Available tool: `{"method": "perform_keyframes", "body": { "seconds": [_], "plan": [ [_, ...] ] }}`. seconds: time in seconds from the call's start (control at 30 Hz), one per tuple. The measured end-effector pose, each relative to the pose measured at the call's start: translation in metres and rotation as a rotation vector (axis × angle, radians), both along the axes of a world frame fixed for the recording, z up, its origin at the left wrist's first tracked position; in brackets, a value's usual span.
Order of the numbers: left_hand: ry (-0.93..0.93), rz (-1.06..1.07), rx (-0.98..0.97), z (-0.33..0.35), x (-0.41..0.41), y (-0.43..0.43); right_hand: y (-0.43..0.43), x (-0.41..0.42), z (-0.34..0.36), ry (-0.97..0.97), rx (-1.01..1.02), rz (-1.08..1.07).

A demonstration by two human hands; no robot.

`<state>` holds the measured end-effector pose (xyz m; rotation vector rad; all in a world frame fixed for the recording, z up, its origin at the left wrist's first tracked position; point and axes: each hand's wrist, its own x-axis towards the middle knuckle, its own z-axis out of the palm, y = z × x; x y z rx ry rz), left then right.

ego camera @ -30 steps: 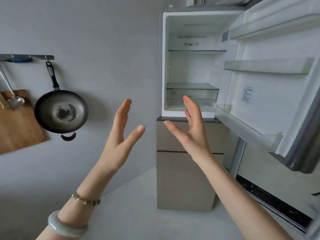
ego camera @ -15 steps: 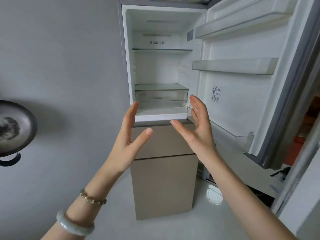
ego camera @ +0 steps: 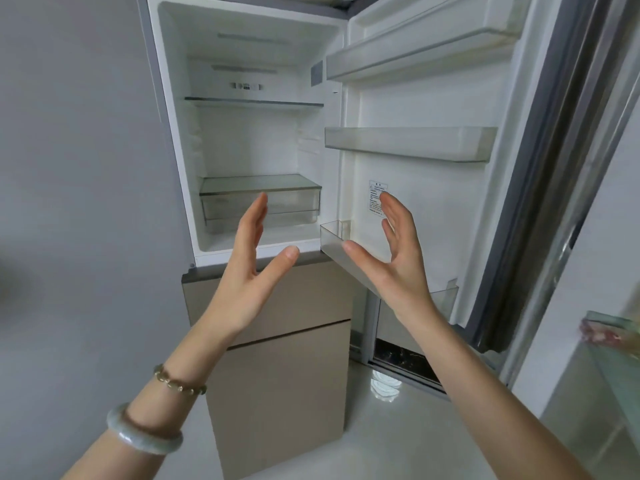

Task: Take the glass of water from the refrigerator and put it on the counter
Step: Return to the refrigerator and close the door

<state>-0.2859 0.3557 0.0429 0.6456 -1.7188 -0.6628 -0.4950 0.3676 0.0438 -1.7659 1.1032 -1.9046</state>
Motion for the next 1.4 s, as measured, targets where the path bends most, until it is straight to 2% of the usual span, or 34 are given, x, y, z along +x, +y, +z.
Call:
{"method": "perform_keyframes", "body": {
  "seconds": [0.27,0.6,0.83,1.03,1.23,1.4],
  "plan": [
    [-0.005,-0.101,-0.006,0.003,-0.043,-0.047,0.001,-0.049,-0.003,0.031,0.051,-0.187],
    [-0.019,-0.308,0.052,0.000,-0.119,-0.083,0.012,-0.100,-0.003,-0.020,0.082,-0.436],
    [-0.391,-0.519,0.012,-0.042,-0.175,-0.082,0.022,-0.141,0.007,0.009,0.082,-0.718],
    [-0.733,-0.526,0.009,-0.077,-0.193,-0.096,0.022,-0.169,0.005,0.006,0.187,-0.770],
    [-0.826,-0.520,-0.178,-0.084,-0.198,-0.102,0.012,-0.182,0.005,-0.047,0.288,-0.752],
    [-0.852,-0.471,-0.272,-0.087,-0.192,-0.105,0.007,-0.176,-0.004,-0.050,0.288,-0.741]
  ]
}}
